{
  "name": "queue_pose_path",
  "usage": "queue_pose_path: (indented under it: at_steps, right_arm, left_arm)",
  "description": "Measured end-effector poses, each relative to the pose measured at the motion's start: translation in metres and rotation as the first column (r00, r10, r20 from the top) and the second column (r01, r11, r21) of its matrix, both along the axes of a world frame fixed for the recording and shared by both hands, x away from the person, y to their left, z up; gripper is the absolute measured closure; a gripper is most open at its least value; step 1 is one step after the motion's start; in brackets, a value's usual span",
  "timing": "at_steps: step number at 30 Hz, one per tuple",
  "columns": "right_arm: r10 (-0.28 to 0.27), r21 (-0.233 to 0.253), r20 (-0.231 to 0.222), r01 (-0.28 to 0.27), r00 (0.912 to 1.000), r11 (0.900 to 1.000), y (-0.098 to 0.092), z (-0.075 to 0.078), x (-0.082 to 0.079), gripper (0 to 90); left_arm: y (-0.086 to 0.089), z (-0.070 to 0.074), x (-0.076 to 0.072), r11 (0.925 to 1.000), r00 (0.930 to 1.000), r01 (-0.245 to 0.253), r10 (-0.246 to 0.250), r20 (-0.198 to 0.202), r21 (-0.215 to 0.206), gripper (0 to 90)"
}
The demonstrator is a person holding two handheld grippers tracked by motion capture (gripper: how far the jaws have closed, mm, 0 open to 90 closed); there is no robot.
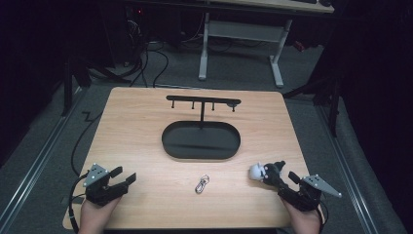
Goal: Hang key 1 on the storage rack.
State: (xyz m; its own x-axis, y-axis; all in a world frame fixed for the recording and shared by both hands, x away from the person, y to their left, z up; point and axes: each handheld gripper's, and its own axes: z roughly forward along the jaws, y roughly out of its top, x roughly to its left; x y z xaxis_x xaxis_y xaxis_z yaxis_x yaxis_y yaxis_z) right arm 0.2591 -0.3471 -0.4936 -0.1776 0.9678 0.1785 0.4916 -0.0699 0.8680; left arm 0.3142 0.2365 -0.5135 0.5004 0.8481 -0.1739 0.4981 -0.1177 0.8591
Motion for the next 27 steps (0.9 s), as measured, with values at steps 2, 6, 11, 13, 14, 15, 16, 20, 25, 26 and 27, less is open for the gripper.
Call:
queue_pose_path:
  at_steps: [2,6,11,13,14,15,16,20,25,26,27]
  right_arm:
    - [0.002,-0.005,0.000,-0.002,1.0000,1.000,0.000,0.000,0.000,30.1]
    - [0.008,-0.001,-0.001,-0.008,1.0000,1.000,0.000,-0.001,0.002,30.4]
    - [0.012,0.000,-0.002,-0.012,0.9999,1.000,0.000,-0.001,0.001,30.5]
    - [0.011,0.004,0.000,-0.011,0.9999,1.000,0.000,-0.001,0.001,30.5]
    - [0.011,0.004,0.000,-0.011,0.9999,1.000,0.000,-0.001,0.001,30.5]
    - [0.011,0.001,0.004,-0.011,0.9999,1.000,0.000,0.000,0.000,31.2]
    - [0.012,-0.001,0.005,-0.012,0.9999,1.000,-0.001,0.000,0.000,32.4]
    - [0.019,-0.010,0.003,-0.019,0.9998,1.000,-0.002,0.001,-0.005,48.8]
    - [0.059,-0.056,-0.035,-0.061,0.9976,0.997,-0.001,0.003,-0.009,89.3]
    - [0.071,-0.066,-0.046,-0.074,0.9964,0.995,-0.001,0.002,-0.009,90.0]
    - [0.071,-0.066,-0.046,-0.074,0.9964,0.995,-0.001,0.002,-0.009,90.0]
  left_arm:
    - [-0.001,0.000,0.000,0.9999,1.0000,0.002,-0.002,0.004,0.014,35.7]
    - [-0.005,0.000,0.000,0.9998,0.9999,0.015,-0.015,0.004,0.015,35.7]
    - [-0.009,-0.002,0.001,0.9991,0.9997,0.026,-0.026,-0.006,0.033,35.7]
    - [-0.010,-0.003,0.001,0.9991,0.9996,0.027,-0.027,-0.007,0.033,35.7]
    - [-0.010,-0.003,0.001,0.9991,0.9996,0.027,-0.027,-0.007,0.033,35.8]
    - [-0.010,-0.003,0.001,0.9990,0.9996,0.029,-0.029,-0.007,0.033,35.7]
    - [-0.011,-0.003,0.001,0.9990,0.9995,0.030,-0.030,-0.007,0.035,35.7]
    - [-0.012,-0.005,0.005,0.9987,0.9990,0.042,-0.042,-0.015,0.028,36.7]
    - [-0.016,-0.006,0.009,0.9980,0.9986,0.051,-0.051,-0.012,0.038,36.7]
    - [-0.017,-0.006,0.009,0.9978,0.9986,0.052,-0.052,-0.008,0.040,36.7]
    - [-0.017,-0.006,0.009,0.9978,0.9986,0.052,-0.052,-0.008,0.040,36.7]
